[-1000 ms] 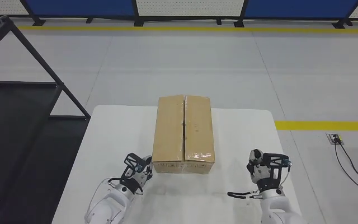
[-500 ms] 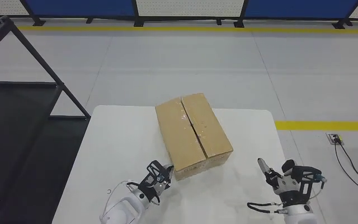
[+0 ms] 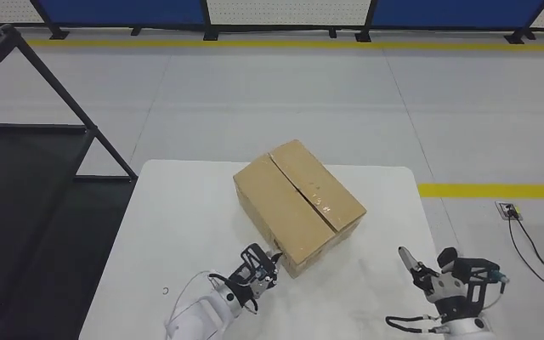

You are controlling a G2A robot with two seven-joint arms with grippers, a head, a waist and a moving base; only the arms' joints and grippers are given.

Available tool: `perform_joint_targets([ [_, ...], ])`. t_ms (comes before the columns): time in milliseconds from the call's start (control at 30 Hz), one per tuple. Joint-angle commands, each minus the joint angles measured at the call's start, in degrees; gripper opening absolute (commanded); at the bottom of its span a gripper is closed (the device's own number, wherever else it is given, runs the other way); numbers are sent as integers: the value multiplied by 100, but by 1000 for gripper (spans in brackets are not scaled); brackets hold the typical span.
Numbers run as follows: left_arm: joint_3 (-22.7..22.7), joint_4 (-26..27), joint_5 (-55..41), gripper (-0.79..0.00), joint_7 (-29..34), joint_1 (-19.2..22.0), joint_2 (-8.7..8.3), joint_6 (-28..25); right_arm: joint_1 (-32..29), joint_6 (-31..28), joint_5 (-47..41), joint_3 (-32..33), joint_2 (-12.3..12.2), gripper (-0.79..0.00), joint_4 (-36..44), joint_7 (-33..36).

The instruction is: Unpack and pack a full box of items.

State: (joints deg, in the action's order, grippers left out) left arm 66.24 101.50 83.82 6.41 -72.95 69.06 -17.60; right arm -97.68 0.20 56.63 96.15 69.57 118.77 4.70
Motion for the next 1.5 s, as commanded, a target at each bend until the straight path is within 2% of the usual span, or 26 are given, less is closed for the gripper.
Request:
perform_joint_targets([
  [0, 723, 143, -621, 0, -15, -249, -60, 126, 90, -135, -12, -59, -3, 0, 23, 97],
  [100, 1818, 302, -1382, 0, -43, -516, -137, 424, 242, -246, -14, -135, -5, 0, 61, 250],
  [167, 2416, 229, -1877, 0, -107, -608, -163, 629, 351, -246, 77, -216, -6, 0, 112, 368],
  [233, 2903, 32, -2385, 0, -69, -579, -180, 790, 450, -237, 227, -297, -8, 0, 194, 492],
  [300, 3181, -110, -2522, 0, -16, -536, -190, 1047, 491, -578, 777, -361, -46, 0, 351, 733],
  [633, 3192, -146, -2575, 0, -24, -512, -185, 1118, 521, -626, 931, -403, -51, 0, 320, 757],
  [700, 3135, -260, -2574, 0, 68, -311, -182, 1212, 660, -487, 1075, -519, -43, 0, 192, 872],
  [800, 3004, -542, -2508, 0, 222, 207, -178, 1397, 906, -385, 504, -621, -10, 0, -2, 942],
  [900, 2666, -965, -2666, 0, 366, 849, -134, 1565, 1220, -300, -149, -644, 14, 0, -250, 1226],
  [1067, 2111, -1699, -2359, 0, 313, 1807, -64, 1843, 2000, -265, -1839, -765, 64, 0, -877, 1994],
  [1133, 1936, -1922, -2436, 0, 340, 2064, -26, 1910, 2420, 25, -2389, -792, 90, 0, -1248, 2192],
  [1200, 1856, -2035, -2480, 0, 388, 2175, -10, 1901, 2752, 82, -2443, -852, 88, 0, -1556, 2385],
  [1467, 1856, -2035, -2480, 0, 388, 2175, -10, 1901, 2746, 82, -2457, -856, 89, 0, -1559, 2369],
])
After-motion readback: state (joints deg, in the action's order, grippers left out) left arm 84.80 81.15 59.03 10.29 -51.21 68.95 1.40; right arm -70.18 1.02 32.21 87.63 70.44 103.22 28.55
